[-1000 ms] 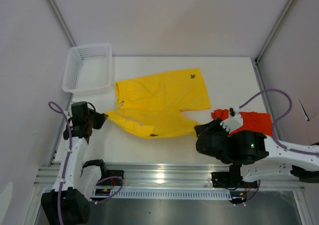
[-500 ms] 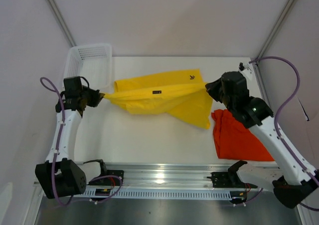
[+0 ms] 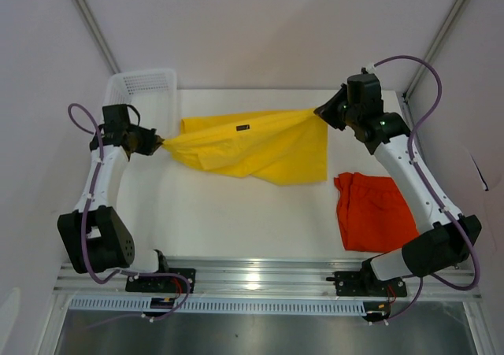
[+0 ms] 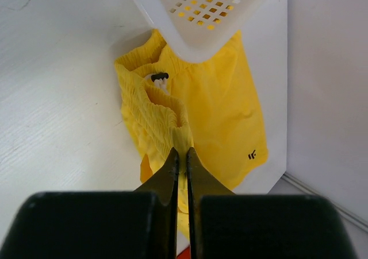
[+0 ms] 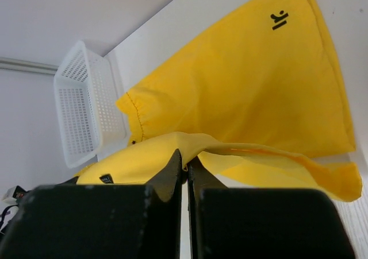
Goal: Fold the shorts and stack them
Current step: Fold the shorts
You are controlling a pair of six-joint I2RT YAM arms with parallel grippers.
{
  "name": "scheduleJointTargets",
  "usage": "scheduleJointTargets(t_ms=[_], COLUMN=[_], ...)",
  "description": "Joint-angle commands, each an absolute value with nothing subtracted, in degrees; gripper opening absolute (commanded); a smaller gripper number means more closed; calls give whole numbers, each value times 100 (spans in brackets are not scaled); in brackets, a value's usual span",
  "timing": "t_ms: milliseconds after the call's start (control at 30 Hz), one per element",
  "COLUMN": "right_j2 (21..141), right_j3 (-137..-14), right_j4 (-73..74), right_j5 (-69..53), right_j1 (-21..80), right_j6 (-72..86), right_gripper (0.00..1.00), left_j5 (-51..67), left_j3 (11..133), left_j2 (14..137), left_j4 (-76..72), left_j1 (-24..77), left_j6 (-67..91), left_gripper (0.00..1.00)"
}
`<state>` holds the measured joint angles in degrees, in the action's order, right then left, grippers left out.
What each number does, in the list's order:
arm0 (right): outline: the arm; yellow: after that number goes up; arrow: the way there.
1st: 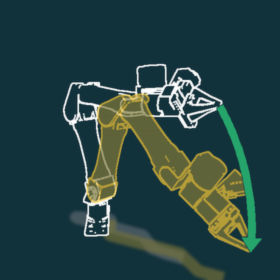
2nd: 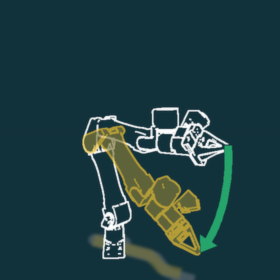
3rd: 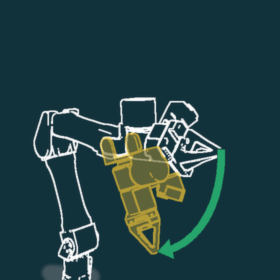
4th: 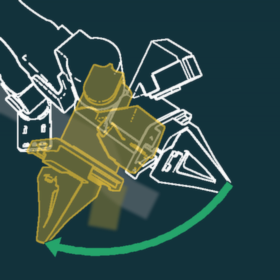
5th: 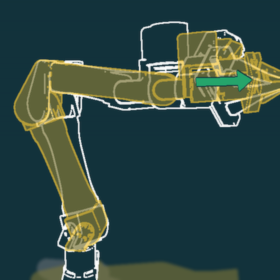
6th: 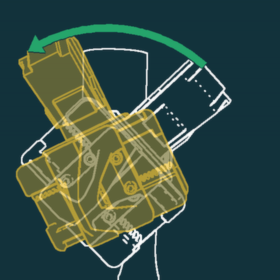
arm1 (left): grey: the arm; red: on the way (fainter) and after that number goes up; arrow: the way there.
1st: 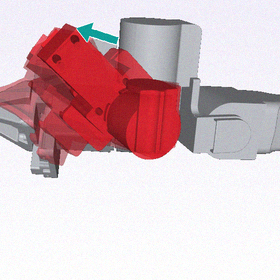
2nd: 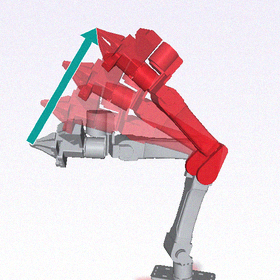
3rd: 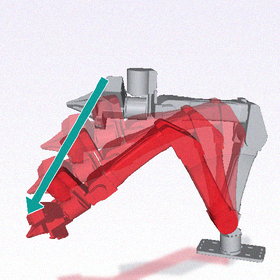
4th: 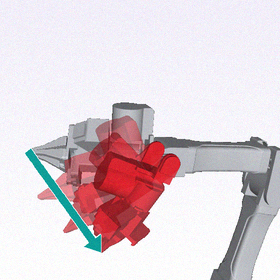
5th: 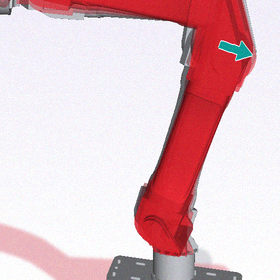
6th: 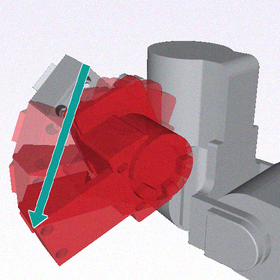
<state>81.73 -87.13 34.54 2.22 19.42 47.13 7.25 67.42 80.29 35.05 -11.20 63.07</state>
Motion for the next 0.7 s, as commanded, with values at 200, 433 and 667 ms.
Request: scheduleJointTargets(t_ms=[200,433,667], right_j2=[7823,6427,5108], right_j3=[-8834,-7850,-7366], right_j4=[3278,3480,4245], right_j5=[-60,-141,-369], right_j1=[1784,1573,1600], right_j6=[4395,4474,4430], right_gripper=[0,0,0], left_j5=[1054,1318,1239], left_j3=[6654,5767,5529], left_j2=[7401,6487,5477], left_j4=[3182,2988,3700], left_j1=[-1257,-1239,-1231], left_j6=[6328,6557,6346], left_gripper=[0,0,0])
